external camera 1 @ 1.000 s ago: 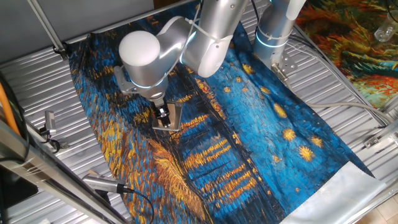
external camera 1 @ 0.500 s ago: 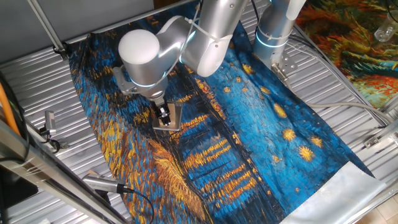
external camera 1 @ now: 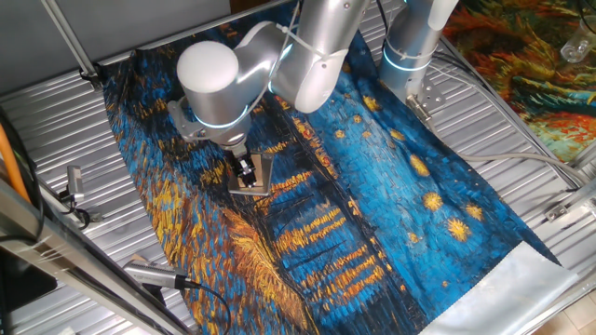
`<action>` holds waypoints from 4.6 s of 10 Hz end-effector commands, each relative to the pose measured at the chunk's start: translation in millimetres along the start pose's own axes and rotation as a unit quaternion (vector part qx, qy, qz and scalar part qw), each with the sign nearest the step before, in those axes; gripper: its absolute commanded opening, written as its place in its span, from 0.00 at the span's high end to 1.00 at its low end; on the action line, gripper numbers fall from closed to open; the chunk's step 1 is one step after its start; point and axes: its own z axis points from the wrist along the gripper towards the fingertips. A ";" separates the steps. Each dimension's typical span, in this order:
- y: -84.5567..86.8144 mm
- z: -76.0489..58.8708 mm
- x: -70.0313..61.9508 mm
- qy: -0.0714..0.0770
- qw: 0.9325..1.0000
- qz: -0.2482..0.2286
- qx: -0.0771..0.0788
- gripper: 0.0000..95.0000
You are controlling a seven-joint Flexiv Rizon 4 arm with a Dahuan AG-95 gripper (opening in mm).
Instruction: Remove the object from the scale
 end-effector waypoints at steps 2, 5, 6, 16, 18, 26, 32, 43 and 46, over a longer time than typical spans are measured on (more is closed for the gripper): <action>6.2 -40.8 -19.6 0.026 1.000 -0.010 -0.014 1.00; 5.0 -61.3 -48.2 0.038 0.999 -0.018 -0.015 1.00; 4.7 -63.9 -56.8 0.039 0.999 -0.020 -0.015 1.00; -28.1 -35.1 -117.8 0.029 0.998 -0.049 -0.009 1.00; -28.0 -35.7 -118.5 0.028 0.998 -0.053 -0.010 0.80; -26.9 -37.7 -118.9 0.027 0.996 -0.081 -0.013 0.00; 3.7 -66.2 -70.4 0.032 0.997 -0.062 -0.015 0.40; 25.0 -77.4 -45.3 0.036 0.999 -0.017 -0.014 1.00; 25.3 -77.7 -45.1 0.035 0.999 -0.018 -0.014 1.00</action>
